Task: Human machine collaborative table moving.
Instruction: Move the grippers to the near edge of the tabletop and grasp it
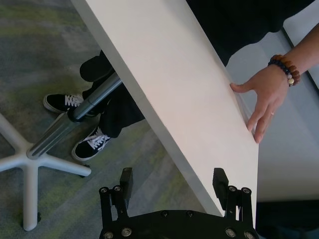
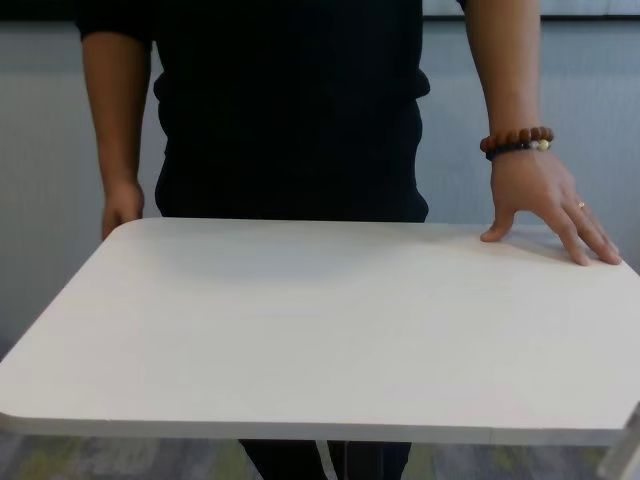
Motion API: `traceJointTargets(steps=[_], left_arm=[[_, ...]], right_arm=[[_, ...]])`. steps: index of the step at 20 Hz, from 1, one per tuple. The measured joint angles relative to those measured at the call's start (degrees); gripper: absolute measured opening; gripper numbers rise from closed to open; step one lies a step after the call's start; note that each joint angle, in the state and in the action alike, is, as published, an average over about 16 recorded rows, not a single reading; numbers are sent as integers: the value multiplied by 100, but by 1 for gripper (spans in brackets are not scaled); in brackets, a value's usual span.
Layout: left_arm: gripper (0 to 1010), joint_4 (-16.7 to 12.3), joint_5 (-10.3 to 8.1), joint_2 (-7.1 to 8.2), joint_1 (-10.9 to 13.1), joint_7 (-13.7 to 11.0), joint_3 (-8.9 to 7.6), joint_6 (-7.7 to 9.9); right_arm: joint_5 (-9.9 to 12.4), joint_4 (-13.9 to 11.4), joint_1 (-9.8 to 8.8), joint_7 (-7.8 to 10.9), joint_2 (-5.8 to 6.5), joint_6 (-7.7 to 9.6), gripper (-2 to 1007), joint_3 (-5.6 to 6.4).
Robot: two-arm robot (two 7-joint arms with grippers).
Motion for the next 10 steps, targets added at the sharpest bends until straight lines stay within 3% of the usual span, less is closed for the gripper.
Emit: traceJointTargets(steps=[10], left_arm=[[1000,483,670,-419,-447,84,206,84]], right_arm=[[-367,63,205,222,-185,342,1001,-106]])
